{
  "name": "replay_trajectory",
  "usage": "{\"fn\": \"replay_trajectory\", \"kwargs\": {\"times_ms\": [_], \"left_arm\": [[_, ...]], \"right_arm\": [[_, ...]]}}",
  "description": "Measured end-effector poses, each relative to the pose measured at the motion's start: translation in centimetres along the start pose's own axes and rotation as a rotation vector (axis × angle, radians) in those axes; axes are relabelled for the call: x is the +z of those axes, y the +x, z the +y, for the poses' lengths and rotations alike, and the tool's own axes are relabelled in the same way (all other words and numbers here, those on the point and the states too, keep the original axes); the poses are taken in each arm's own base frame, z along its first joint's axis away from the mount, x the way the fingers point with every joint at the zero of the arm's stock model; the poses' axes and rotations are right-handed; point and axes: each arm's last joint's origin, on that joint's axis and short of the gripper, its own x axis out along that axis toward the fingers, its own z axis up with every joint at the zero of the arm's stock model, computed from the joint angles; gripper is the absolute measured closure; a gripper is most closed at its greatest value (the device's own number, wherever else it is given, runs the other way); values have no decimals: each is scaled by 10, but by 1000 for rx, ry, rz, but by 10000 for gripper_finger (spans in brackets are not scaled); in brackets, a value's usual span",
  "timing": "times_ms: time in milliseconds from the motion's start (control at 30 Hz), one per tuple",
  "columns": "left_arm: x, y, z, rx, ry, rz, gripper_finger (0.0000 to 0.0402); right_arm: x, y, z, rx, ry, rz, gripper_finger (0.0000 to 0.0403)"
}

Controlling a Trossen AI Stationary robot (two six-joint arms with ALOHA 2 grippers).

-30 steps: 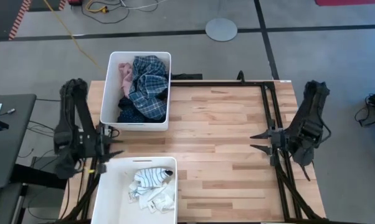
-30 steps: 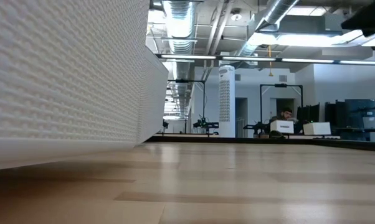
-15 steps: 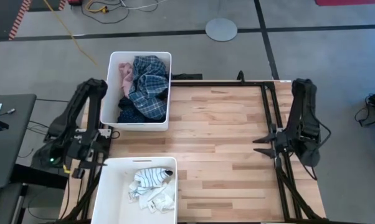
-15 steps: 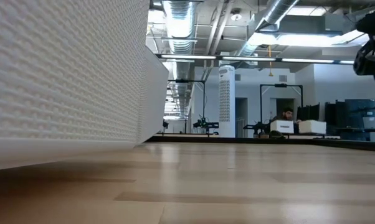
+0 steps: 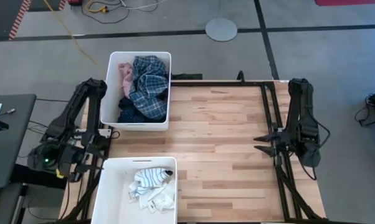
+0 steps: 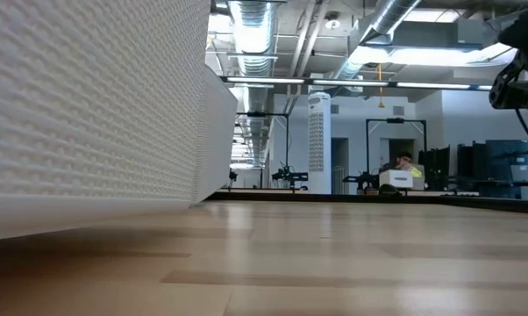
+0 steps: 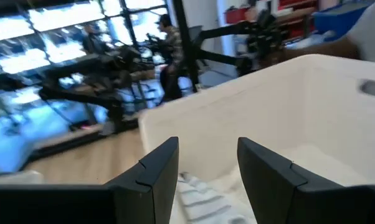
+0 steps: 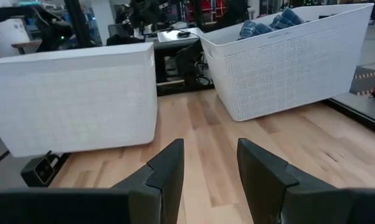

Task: Sort clothes
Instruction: Return to Home Position

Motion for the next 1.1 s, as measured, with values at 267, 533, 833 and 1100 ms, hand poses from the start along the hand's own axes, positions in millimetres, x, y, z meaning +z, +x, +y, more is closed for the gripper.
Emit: {"fn": "replay_trajectory", "kwargs": {"times_ms": [267, 533, 833, 1100], "left_arm": [[11, 16, 0, 170, 122, 23, 249], [5, 39, 16, 402, 155, 83, 283], [-3, 51, 32, 563, 185, 140, 296], [-19, 53, 53, 696, 232, 226, 297]], "right_arm": [[2, 1, 2, -9, 27, -5, 239], [2, 1, 1, -9, 23, -4, 239], [1, 1, 2, -9, 22, -4, 239], [1, 1, 2, -9, 20, -4, 239]]}}
